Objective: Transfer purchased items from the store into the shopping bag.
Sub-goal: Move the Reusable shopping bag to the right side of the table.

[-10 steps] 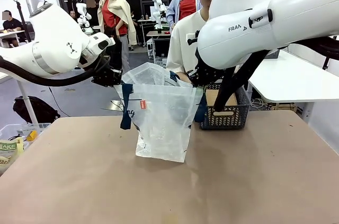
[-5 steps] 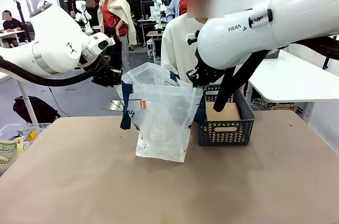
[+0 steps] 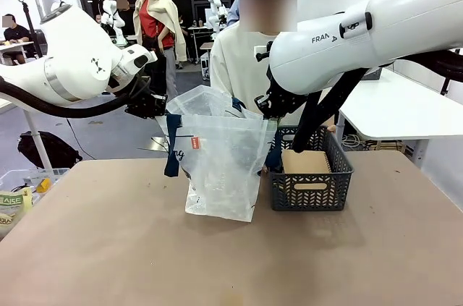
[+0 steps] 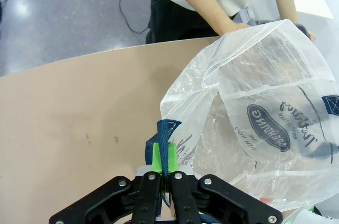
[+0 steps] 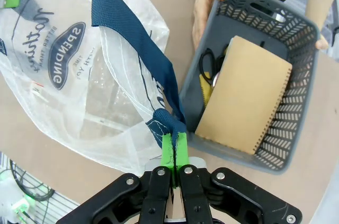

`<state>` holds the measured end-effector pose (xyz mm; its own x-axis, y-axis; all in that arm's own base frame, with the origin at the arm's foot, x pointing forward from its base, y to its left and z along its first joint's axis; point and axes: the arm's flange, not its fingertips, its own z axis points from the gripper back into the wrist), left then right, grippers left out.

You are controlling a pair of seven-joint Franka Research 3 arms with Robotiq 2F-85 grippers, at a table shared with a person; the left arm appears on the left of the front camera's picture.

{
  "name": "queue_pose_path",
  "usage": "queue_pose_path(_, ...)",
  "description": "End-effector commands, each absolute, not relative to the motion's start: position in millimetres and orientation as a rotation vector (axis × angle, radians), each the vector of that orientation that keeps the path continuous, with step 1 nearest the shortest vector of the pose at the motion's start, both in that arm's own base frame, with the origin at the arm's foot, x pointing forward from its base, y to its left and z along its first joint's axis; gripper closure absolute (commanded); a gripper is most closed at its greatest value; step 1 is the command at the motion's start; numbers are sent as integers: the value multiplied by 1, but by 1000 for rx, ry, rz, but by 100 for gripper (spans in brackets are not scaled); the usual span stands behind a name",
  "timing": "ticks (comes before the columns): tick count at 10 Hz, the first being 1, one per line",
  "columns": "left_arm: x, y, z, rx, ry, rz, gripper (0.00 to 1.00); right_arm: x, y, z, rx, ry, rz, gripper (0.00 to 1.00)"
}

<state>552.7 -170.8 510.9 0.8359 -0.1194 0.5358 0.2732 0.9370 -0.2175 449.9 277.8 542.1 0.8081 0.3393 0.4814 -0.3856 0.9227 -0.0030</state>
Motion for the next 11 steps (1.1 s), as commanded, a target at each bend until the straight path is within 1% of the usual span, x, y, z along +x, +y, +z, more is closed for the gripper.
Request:
queue_pose_path(1,556,-168,513,-284,-552,-214,100,449,274,540,99,-506,380,100)
queue_pose_path(11,556,-168,513,-284,-552,-214,100,449,274,540,99,-506,380,100)
